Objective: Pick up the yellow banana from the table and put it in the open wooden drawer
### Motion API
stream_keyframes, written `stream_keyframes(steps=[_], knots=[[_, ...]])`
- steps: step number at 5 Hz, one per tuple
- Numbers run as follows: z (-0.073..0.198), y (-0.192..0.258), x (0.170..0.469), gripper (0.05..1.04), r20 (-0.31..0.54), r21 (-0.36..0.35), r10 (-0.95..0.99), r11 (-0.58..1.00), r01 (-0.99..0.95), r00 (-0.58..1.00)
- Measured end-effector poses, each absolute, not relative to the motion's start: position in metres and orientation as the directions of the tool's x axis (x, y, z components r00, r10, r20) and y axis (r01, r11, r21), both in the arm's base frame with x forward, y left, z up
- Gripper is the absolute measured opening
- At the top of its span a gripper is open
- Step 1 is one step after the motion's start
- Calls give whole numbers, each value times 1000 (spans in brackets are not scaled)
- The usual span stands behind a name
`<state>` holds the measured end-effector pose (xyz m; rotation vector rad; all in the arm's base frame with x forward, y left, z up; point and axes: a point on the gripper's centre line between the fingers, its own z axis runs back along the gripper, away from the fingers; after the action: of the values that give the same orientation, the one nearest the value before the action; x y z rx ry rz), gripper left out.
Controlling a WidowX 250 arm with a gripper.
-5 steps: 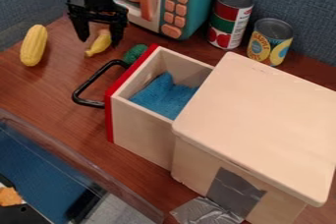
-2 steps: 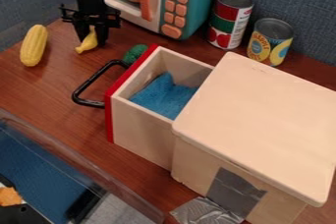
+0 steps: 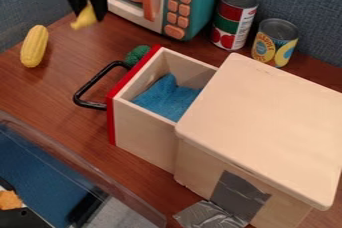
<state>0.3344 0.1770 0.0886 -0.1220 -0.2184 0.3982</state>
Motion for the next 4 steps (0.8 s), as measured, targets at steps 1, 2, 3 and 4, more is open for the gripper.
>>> stream_keyframes(steps=[1,2,3,4], knots=[[121,159,320,383,213,-195,373,922,-335,903],[136,132,305,383,217,-185,319,941,-282,923],[134,100,296,383,189,-179,261,957,-228,947],[125,71,290,383,158,-175,219,966,-191,963]])
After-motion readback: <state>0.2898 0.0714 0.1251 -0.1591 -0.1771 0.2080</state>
